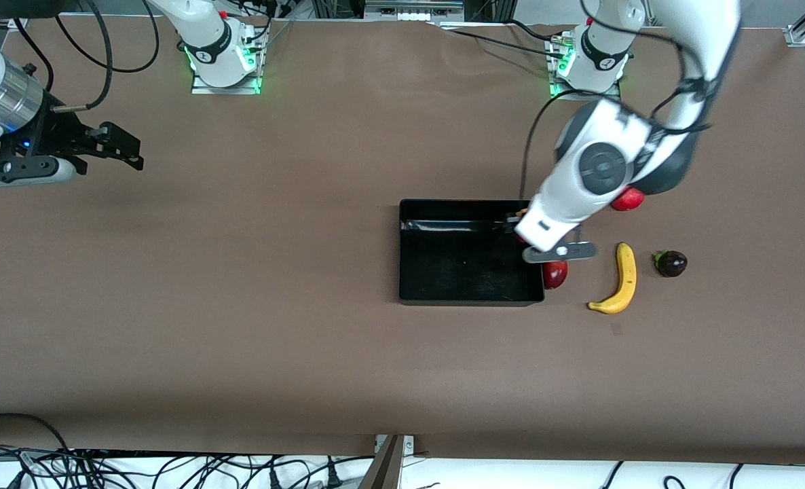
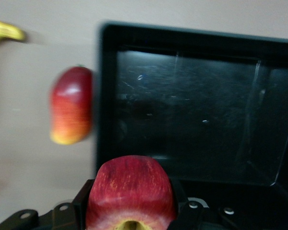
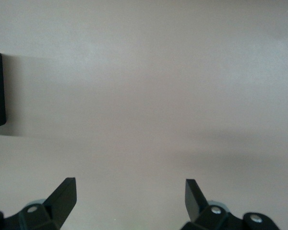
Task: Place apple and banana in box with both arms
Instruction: 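Carry the apple into the box while the right gripper returns to rest, then open the left gripper to drop the apple, then move toward the banana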
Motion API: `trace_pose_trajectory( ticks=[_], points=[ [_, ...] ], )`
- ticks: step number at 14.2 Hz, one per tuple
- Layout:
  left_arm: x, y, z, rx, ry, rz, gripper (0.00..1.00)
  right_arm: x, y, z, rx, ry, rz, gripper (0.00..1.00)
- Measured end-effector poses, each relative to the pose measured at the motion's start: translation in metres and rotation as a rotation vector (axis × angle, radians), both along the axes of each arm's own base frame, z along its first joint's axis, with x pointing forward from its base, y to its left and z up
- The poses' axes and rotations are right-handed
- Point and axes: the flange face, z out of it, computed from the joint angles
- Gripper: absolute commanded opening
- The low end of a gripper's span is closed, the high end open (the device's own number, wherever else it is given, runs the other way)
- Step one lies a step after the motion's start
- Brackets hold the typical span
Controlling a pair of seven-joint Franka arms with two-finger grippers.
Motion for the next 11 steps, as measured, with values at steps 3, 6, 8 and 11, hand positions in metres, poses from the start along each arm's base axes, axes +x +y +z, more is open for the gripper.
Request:
trace_pose_trajectory(
  ticks=[3, 6, 8, 11],
  points=[
    [-0.002, -0.018, -0.055, -0.018, 0.025, 0.002, 0.35, 0.000, -0.001, 0.001, -0.011, -0.006, 0.001, 1.00],
    [-0.005, -0.018, -0.092, -0.029, 0.038, 0.009, 0.93, 0.003, -0.003, -0.001, -0.021, -0.007, 0.000, 1.00],
    [-0.010, -0.019, -0.107, -0.039, 0.029, 0.009, 1.00, 0.006, -0.004, -0.001, -0.026, -0.008, -0.002, 1.00],
    [-0.008, -0.021, -0.102, -0.046, 0.012, 0.010, 1.00, 0.008, -0.012, 0.000, -0.029, -0.011, -0.016, 1.00]
  ],
)
